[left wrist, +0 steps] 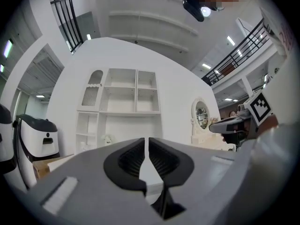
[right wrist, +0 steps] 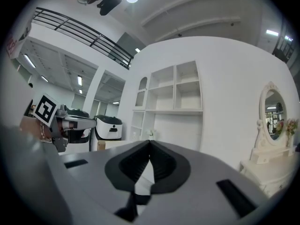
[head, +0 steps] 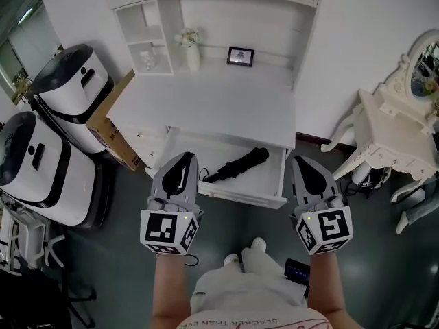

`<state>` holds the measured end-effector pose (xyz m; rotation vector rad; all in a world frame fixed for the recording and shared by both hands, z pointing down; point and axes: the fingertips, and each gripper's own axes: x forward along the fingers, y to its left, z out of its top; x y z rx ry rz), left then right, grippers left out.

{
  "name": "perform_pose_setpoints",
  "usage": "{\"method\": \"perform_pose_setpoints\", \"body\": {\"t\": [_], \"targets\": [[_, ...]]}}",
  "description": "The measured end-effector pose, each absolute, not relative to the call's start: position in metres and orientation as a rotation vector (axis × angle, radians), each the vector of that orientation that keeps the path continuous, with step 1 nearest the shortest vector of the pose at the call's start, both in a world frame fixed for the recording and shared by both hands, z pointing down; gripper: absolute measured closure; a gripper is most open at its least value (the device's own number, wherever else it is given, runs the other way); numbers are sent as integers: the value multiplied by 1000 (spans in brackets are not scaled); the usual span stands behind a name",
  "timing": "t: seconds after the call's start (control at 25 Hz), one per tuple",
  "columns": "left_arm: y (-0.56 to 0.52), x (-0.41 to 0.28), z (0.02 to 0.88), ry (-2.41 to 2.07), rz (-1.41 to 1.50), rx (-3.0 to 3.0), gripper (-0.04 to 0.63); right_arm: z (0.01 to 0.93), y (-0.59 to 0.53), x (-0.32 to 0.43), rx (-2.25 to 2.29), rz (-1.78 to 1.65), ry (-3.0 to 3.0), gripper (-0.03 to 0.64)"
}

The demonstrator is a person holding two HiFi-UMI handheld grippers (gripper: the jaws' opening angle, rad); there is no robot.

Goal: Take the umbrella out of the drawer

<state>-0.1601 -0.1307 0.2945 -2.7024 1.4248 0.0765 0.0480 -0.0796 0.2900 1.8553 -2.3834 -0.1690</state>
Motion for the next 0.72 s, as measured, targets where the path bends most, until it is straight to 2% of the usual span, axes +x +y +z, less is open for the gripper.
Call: {"method": "perform_pose_setpoints", "body": {"t": [0.08,0.24,0.4,0.72], "targets": [[-137,-152,298,1391,71,-2737,561,291,-83,53,1869,-159,-2370,609],[-147,-139,306,1342,47,-2778,470,296,-88,63,1905,-133,-2347,609],[-161,-128,313,1317,58,-2818,339,301,-94,75,1936,-118,-2317,609],[-197,-89,326,1220,-11,-2859,325,313,-117,117,2052,-63,-2228,609]]}}
